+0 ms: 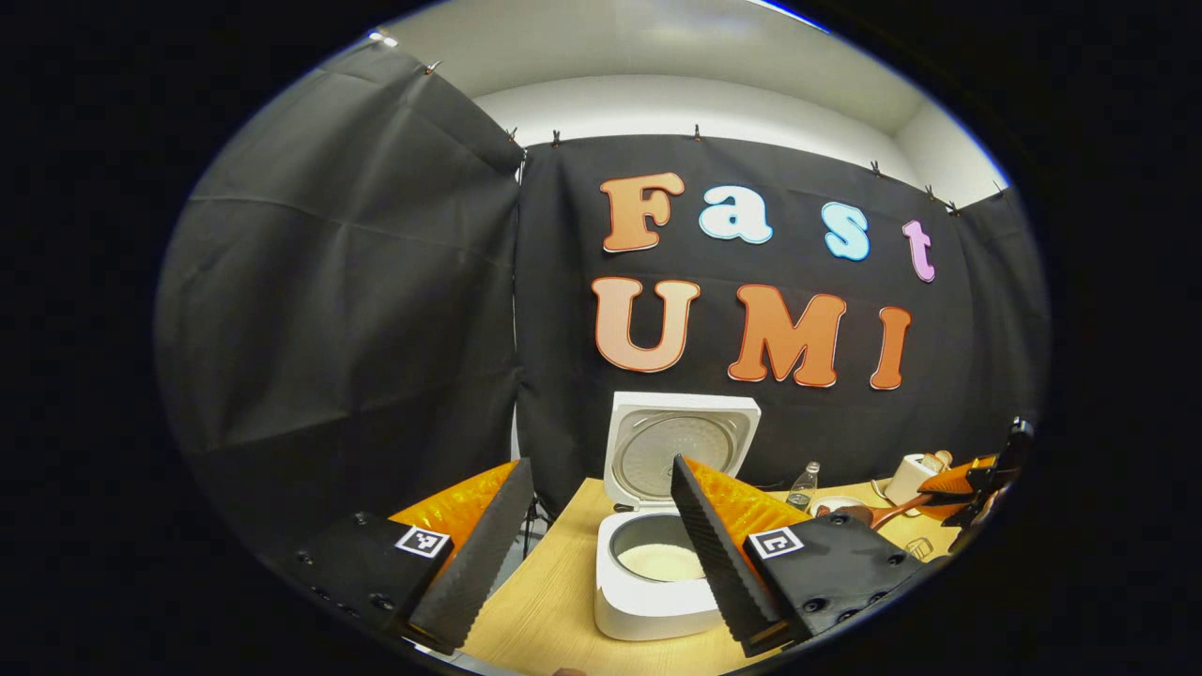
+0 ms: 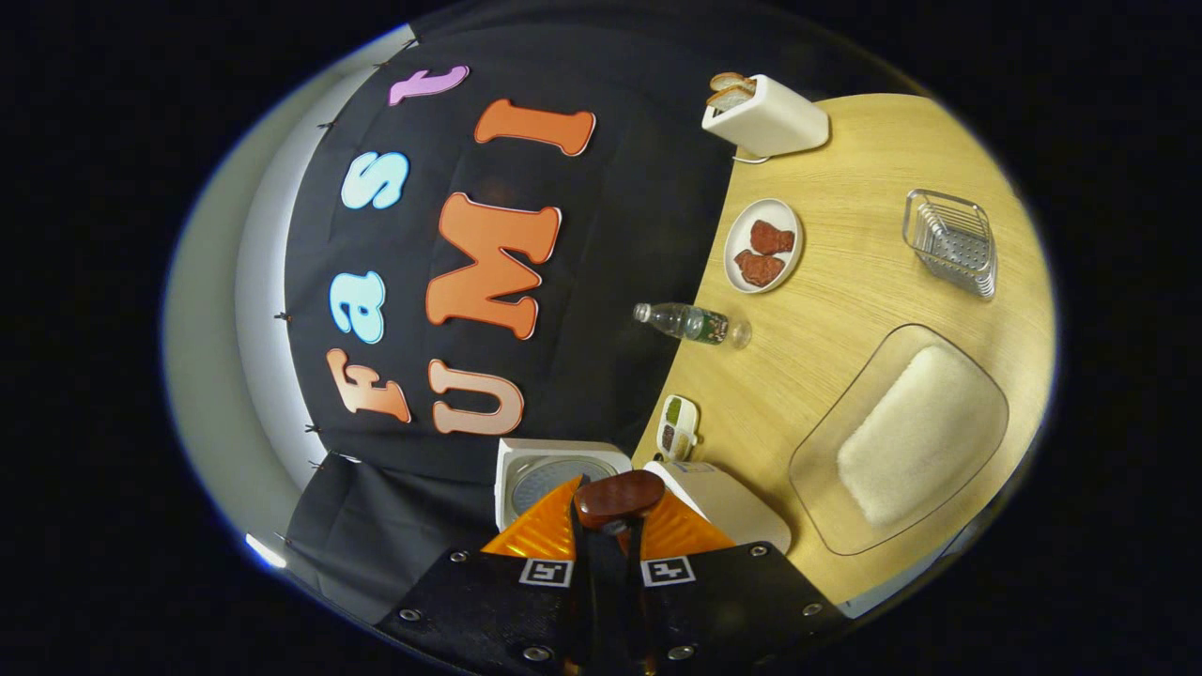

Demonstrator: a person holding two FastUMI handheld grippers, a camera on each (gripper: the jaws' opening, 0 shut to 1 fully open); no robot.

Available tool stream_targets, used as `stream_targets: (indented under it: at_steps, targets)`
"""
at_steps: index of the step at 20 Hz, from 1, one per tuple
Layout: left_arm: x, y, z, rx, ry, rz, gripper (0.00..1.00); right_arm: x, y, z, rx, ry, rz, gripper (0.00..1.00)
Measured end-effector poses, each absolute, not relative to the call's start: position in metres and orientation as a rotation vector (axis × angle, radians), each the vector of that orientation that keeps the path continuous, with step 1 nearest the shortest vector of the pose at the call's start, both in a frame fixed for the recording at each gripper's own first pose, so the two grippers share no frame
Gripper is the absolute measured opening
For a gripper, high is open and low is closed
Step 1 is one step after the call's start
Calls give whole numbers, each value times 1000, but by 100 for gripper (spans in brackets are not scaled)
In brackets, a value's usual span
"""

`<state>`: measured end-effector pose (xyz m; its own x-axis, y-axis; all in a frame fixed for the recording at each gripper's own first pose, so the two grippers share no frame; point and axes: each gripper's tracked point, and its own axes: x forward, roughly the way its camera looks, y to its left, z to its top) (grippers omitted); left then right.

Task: Close the left gripper, press the button to open the rice cooker; take a wooden spoon from the chopstick holder with the right hand, scoop a spoonful of rice and pour it into the rice cooker, then put the wooden spoon back into the chopstick holder.

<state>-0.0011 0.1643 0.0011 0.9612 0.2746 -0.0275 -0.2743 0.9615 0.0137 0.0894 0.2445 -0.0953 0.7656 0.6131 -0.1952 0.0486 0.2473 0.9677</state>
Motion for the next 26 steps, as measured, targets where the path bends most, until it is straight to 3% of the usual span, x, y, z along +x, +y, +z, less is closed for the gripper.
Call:
stream_targets:
  at_steps: [13, 26]
  targets:
    - [0, 177, -7, 1, 51, 267, 100, 120, 336, -56, 1148, 558, 513, 12]
    - [6, 189, -14, -12, 45, 283, 100, 131, 374, -52, 898, 460, 552, 12]
